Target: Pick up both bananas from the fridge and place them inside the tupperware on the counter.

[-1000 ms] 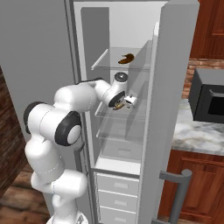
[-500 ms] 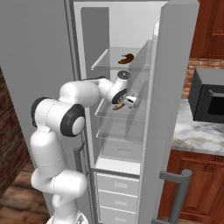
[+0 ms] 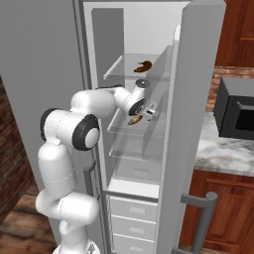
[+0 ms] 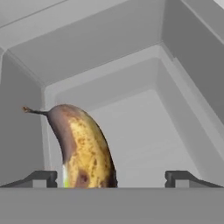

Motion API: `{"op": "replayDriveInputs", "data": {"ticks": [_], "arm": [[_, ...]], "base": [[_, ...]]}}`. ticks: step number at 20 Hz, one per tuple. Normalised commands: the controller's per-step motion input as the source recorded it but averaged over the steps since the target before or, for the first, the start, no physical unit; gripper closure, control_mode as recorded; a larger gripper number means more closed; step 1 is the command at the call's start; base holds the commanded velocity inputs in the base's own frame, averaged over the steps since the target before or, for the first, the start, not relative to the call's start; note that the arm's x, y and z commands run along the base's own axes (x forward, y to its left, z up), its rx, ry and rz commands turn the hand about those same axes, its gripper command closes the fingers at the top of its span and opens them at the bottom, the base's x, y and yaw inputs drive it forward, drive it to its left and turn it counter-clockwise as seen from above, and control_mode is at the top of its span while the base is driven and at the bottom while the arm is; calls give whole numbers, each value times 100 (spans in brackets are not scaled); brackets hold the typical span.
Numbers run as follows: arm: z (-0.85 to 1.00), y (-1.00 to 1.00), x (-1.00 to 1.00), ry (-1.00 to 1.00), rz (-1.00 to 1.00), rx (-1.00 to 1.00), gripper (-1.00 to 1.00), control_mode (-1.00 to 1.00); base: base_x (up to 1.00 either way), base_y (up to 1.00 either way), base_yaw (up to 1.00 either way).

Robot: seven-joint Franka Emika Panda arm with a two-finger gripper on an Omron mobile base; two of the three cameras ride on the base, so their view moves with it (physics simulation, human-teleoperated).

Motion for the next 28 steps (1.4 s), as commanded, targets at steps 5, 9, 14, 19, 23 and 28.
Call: {"op": "replayDriveInputs", "data": {"ticks": [5,9,14,19,23,28], "arm": [[-25,0,9,0,0,0,-100,-100],[-33,1,1,0,3,0,-100,-100],[-47,1,0,0,11,0,-100,-100],[-52,8,0,1,10,-3,100,-100],[-38,2,0,0,13,0,100,-100],[-14,1,-11,-4,6,0,100,-100]], "base": [[0,0,0],[0,0,0],[0,0,0],[0,0,0],[0,0,0],[0,0,0]]}}
